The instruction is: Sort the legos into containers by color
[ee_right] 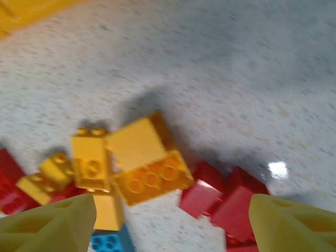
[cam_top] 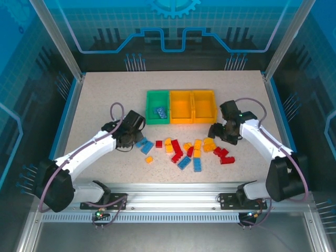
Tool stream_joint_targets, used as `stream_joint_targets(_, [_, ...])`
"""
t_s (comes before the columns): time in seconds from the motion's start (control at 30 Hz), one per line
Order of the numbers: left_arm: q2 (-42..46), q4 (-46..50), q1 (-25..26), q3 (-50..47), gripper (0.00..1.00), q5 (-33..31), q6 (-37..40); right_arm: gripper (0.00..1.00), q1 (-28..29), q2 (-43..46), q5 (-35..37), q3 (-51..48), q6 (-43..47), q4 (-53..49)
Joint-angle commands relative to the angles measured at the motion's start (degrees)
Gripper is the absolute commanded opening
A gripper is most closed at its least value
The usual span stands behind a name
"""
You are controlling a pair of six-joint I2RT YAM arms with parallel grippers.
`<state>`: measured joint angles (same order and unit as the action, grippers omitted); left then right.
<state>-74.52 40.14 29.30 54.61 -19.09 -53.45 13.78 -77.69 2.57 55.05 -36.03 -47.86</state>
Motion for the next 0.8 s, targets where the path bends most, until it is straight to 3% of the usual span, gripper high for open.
stream_joint_targets(0.0, [-4.6,-1.4,-0.9,7.6,0.37,-3.3,8.6,0.76,-2.0,3.7,-0.8,-4.3,-1.2,-3.0])
stream_joint_targets(0.27, [-18.4,-4.8,-4.9,26.9,0.37,1.2,19.7,0.80,-4.0,12.5,0.6,-12.3,-10.2,-8.6])
stream_joint_targets(0.4, [-20.8,-4.0,-5.4,30.5,0.38,2.0,21.7,0.79,-6.6,17.1,-1.9,-14.4,-11.3,-11.0])
stream_joint_targets(0.67, [-21.8,-3.7,-8.8,29.8,0.57,5.3,21.9,0.73,-6.8,20.7,-7.3,-20.4,-14.8,-8.8])
stream_joint_targets(0.77, [-20.9,-0.3,-9.0,28.5,0.69,4.2,20.4,0.72,-6.5,20.1,-7.7,-20.9,-15.4,-6.9])
